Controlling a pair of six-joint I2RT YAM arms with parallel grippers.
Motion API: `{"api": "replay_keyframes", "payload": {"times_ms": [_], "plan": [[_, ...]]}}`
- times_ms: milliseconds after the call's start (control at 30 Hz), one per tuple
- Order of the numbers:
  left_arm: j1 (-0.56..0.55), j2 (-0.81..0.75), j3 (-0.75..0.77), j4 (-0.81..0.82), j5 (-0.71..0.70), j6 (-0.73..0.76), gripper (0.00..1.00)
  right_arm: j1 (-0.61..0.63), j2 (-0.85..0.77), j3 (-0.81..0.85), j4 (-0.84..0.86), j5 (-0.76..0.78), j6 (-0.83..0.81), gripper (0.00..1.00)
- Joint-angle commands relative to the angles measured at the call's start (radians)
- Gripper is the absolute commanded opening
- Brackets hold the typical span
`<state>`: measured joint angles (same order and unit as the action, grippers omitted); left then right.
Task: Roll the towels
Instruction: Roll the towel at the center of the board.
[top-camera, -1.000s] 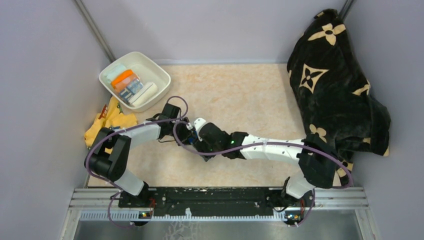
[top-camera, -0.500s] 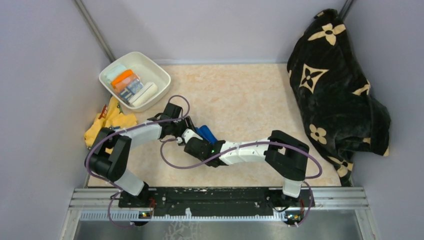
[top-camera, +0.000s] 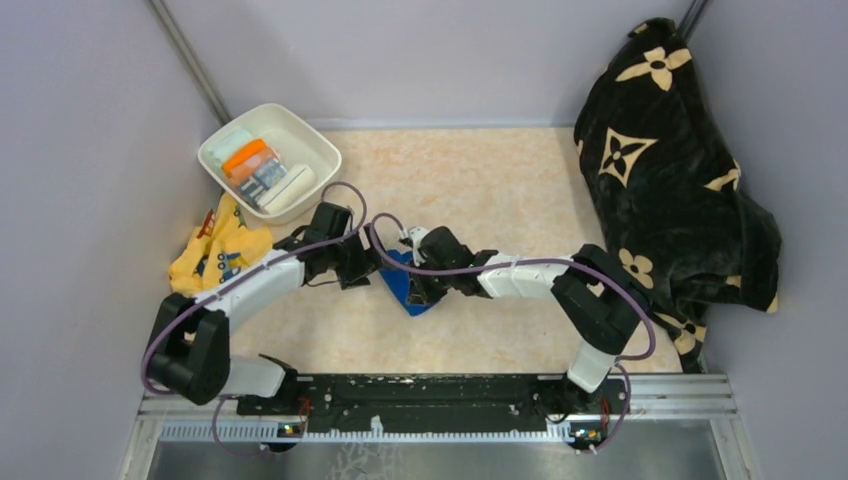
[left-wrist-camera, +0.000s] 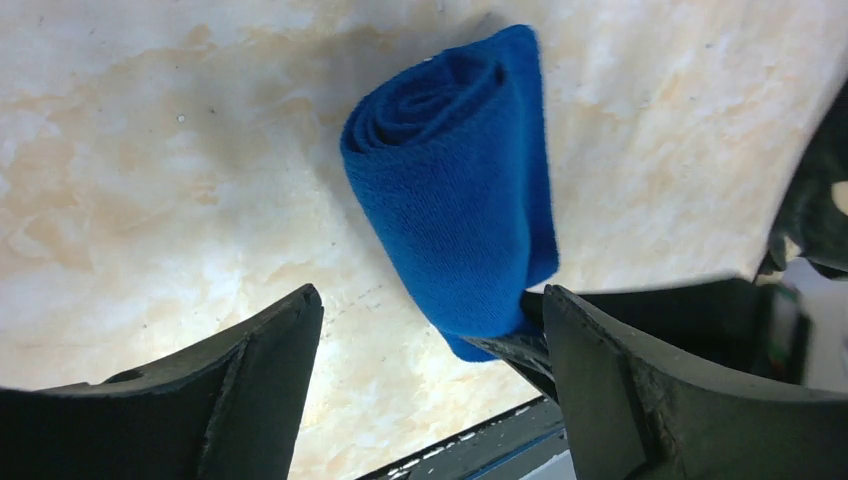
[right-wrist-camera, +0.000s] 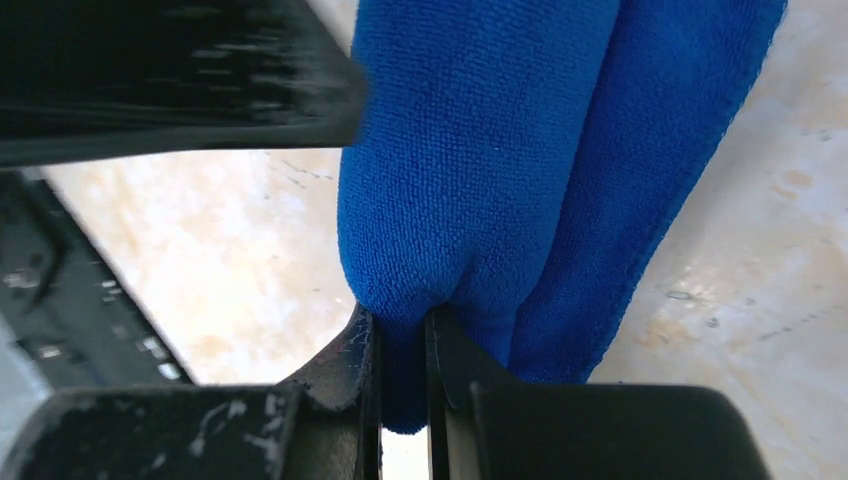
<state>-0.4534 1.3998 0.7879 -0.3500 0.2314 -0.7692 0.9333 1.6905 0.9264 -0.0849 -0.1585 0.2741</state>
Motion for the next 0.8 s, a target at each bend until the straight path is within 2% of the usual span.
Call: {"api": "replay_keyframes", "payload": {"times_ms": [0, 200, 367, 767], "plan": [[0.006, -0.12, -0.063, -0.022, 0.01, -0.047, 0.87, -0.073, 0.077, -0.11, 0.122, -0.42, 0.197, 0.0], [0.005, -0.149, -0.152, 0.105, 0.121, -0.124, 0.87, -0.198, 0.119, -0.278, 0.494, -0.639, 0.449, 0.0], [0.003, -0.105, -0.175, 0.2, 0.184, -0.155, 0.84, -0.248, 0.193, -0.393, 0.749, -0.703, 0.635, 0.0], [-0.028, 0.029, -0.177, 0.322, 0.227, -0.185, 0.71, -0.303, 0.377, -0.511, 1.084, -0.742, 0.895, 0.0]]}}
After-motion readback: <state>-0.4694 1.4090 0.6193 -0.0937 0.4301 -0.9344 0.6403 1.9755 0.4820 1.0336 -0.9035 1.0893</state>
